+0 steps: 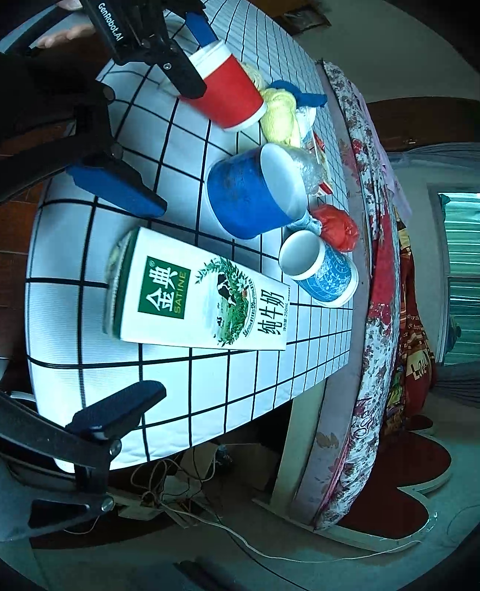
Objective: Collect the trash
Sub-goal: 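Grasp the red-and-white paper cup with the left tool while the right tool grasps the milk carton, then carry the cup and carton over the black bin while both tools open to drop them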
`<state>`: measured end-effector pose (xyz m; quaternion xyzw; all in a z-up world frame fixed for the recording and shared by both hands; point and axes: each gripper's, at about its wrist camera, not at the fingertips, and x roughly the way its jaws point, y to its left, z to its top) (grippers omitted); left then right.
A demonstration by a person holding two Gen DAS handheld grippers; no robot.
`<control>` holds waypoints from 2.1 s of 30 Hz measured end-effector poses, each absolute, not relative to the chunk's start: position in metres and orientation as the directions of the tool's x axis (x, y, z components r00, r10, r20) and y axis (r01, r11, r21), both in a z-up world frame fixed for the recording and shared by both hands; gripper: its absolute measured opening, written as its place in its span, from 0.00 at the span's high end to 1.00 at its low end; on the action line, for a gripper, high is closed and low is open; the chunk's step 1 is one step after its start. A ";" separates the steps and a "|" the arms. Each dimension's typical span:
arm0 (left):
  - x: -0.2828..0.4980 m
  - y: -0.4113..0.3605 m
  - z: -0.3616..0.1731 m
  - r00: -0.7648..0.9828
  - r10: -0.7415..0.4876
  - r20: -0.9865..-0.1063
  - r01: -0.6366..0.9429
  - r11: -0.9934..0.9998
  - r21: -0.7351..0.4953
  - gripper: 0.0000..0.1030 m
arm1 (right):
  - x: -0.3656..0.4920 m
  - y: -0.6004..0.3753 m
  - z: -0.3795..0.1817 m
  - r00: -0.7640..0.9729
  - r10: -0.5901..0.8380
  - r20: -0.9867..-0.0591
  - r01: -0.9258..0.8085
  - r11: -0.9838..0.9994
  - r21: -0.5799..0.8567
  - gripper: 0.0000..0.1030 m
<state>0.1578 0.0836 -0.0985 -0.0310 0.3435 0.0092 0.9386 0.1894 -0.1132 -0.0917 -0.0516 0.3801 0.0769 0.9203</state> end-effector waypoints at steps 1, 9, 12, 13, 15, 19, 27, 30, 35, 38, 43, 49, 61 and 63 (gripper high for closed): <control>0.159 0.084 -0.100 0.758 -0.009 -0.653 -0.035 0.998 -0.054 0.23 | 0.191 -0.113 -0.092 0.700 0.102 -0.707 -0.179 0.983 -0.035 0.17; 0.153 0.082 -0.090 0.781 -0.041 -0.623 0.009 0.998 -0.054 0.58 | 0.189 -0.118 -0.096 0.707 0.112 -0.698 -0.182 0.983 -0.027 0.46; 0.150 0.081 -0.087 0.786 -0.051 -0.616 0.021 0.998 -0.056 0.63 | 0.184 -0.121 -0.094 0.710 0.120 -0.694 -0.187 0.982 -0.022 0.46; 0.146 0.081 -0.084 0.794 -0.060 -0.605 0.022 0.997 -0.070 0.64 | 0.180 -0.123 -0.091 0.717 0.121 -0.686 -0.184 0.983 -0.020 0.46; 0.140 0.080 -0.077 0.808 -0.064 -0.586 0.021 0.997 -0.080 0.64 | 0.173 -0.128 -0.085 0.732 0.121 -0.670 -0.178 0.984 -0.017 0.46; 0.130 0.069 -0.062 0.829 -0.083 -0.552 0.050 0.996 -0.075 0.64 | 0.151 -0.143 -0.068 0.765 0.124 -0.633 -0.165 0.986 -0.007 0.46; 0.107 0.020 -0.039 0.842 -0.180 -0.508 0.180 0.982 -0.049 0.64 | 0.097 -0.196 -0.049 0.804 0.090 -0.588 -0.100 0.995 0.016 0.46; 0.099 -0.004 -0.036 0.834 -0.234 -0.500 0.242 0.969 -0.049 0.64 | 0.077 -0.221 -0.048 0.805 0.055 -0.591 -0.059 0.998 0.012 0.46; 0.088 -0.051 -0.035 0.799 -0.335 -0.499 0.362 0.931 -0.046 0.64 | 0.048 -0.259 -0.052 0.802 0.004 -0.597 -0.015 1.000 -0.013 0.46; 0.082 -0.076 -0.035 0.772 -0.391 -0.502 0.430 0.902 -0.042 0.64 | 0.033 -0.280 -0.055 0.794 -0.030 -0.608 0.006 0.999 -0.042 0.46; 0.074 -0.121 -0.040 0.713 -0.477 -0.514 0.533 0.845 -0.044 0.64 | 0.017 -0.312 -0.063 0.774 -0.079 -0.629 0.044 0.997 -0.071 0.46; 0.070 -0.169 -0.058 0.631 -0.539 -0.559 0.622 0.781 -0.050 0.64 | 0.005 -0.343 -0.081 0.738 -0.096 -0.668 0.047 0.995 -0.091 0.46; 0.083 -0.226 -0.115 0.482 -0.537 -0.692 0.696 0.715 -0.070 0.64 | 0.022 -0.384 -0.146 0.620 -0.017 -0.784 -0.068 0.995 -0.075 0.46; 0.085 -0.231 -0.123 0.464 -0.533 -0.707 0.700 0.710 -0.076 0.63 | 0.029 -0.388 -0.154 0.602 0.001 -0.799 -0.087 0.994 -0.064 0.46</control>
